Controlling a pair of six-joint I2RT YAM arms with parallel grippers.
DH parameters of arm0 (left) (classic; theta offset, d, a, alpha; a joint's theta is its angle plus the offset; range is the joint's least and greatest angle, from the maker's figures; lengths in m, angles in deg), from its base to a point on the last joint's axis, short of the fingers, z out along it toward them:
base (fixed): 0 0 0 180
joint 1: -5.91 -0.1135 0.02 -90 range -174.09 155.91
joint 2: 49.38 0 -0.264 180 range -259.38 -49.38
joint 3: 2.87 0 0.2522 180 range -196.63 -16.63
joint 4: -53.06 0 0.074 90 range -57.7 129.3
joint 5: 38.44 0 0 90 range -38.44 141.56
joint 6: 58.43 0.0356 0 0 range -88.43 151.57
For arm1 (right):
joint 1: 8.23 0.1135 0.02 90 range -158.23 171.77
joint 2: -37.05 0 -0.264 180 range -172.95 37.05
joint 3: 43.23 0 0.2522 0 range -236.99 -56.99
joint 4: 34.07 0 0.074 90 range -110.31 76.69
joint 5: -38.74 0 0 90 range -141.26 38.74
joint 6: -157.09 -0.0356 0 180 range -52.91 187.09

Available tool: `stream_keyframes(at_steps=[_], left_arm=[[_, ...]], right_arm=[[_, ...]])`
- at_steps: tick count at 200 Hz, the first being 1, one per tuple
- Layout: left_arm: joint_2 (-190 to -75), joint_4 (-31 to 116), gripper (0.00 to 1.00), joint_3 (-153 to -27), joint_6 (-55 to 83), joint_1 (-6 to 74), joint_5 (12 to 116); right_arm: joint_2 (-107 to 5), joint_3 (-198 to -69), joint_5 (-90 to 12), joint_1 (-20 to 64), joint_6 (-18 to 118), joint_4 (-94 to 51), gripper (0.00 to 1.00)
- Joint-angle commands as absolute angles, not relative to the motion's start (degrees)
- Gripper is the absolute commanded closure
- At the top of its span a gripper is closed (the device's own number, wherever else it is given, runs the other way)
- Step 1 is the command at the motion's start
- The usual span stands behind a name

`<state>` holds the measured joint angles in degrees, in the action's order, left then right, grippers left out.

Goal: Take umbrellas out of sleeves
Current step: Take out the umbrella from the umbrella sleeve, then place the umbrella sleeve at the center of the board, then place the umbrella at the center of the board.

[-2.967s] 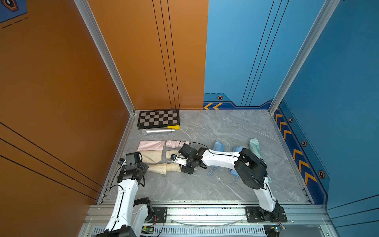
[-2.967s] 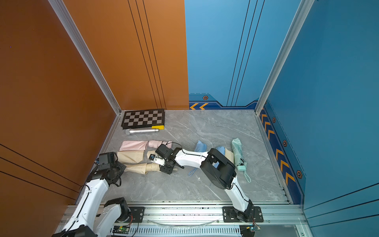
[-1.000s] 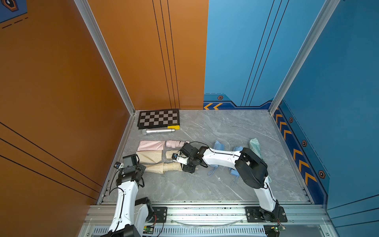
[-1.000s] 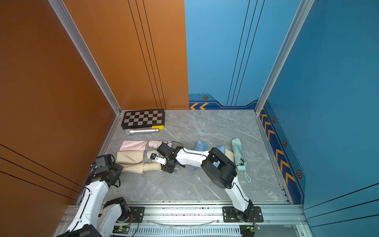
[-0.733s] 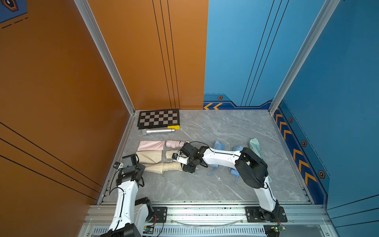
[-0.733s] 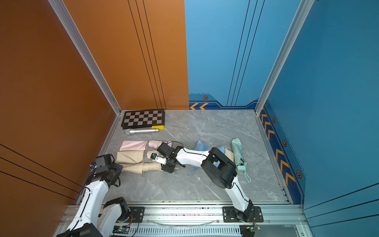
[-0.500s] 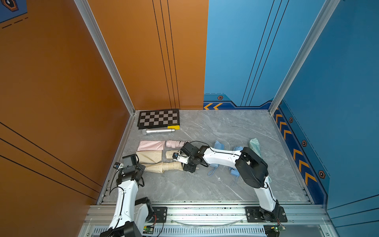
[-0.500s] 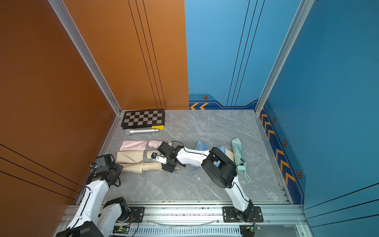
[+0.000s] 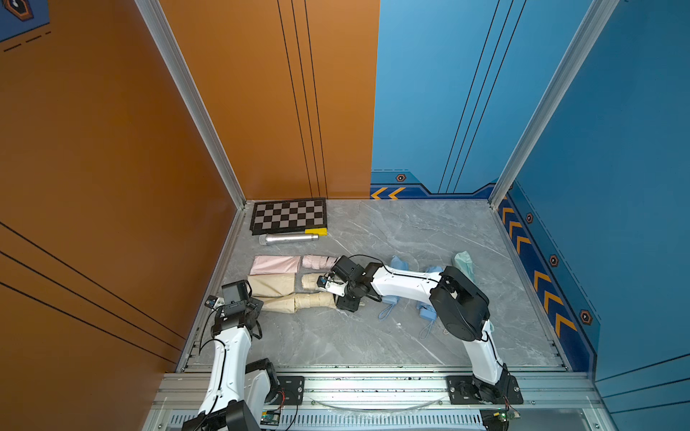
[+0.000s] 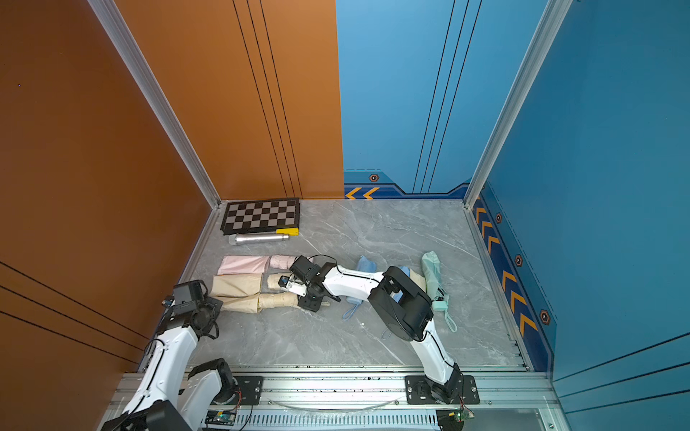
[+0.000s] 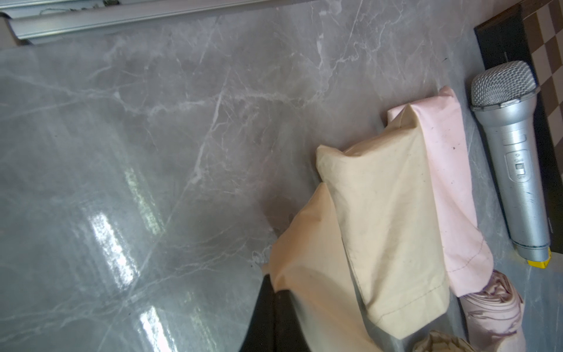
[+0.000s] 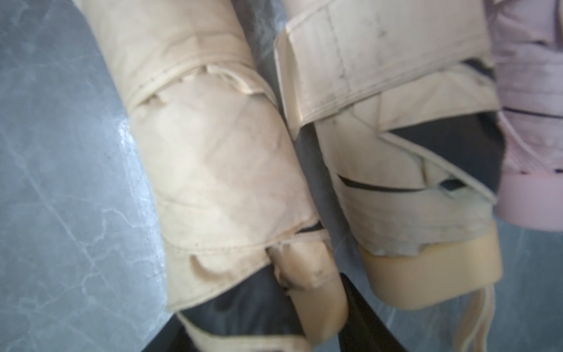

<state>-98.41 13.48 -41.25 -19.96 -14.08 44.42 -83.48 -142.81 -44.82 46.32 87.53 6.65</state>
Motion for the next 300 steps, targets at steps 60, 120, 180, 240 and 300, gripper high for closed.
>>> stream_keyframes(at_steps=[60, 120, 180, 240, 300], left_arm=[[-98.8, 14.4, 1.00, -40.8, -20.1, -15.1, 41.7], [-99.5, 14.8, 1.00, -40.9, -19.8, -15.5, 41.3], [-100.5, 15.4, 1.00, -40.9, -19.8, -15.9, 40.9], [-100.8, 15.7, 1.00, -40.4, -20.3, -16.3, 40.6], [-100.5, 15.7, 0.99, -40.1, -20.6, -16.6, 41.0]], right_arm=[[-83.3, -142.1, -46.6, 45.1, 89.8, 13.1, 0.76], [-83.4, -141.9, -46.5, 44.5, 90.2, 13.6, 0.76], [-83.4, -142.1, -46.4, 44.1, 90.3, 13.7, 0.76], [-83.6, -142.1, -46.3, 43.9, 90.3, 13.8, 0.76], [-84.0, -142.3, -46.0, 43.9, 90.3, 13.8, 0.74]])
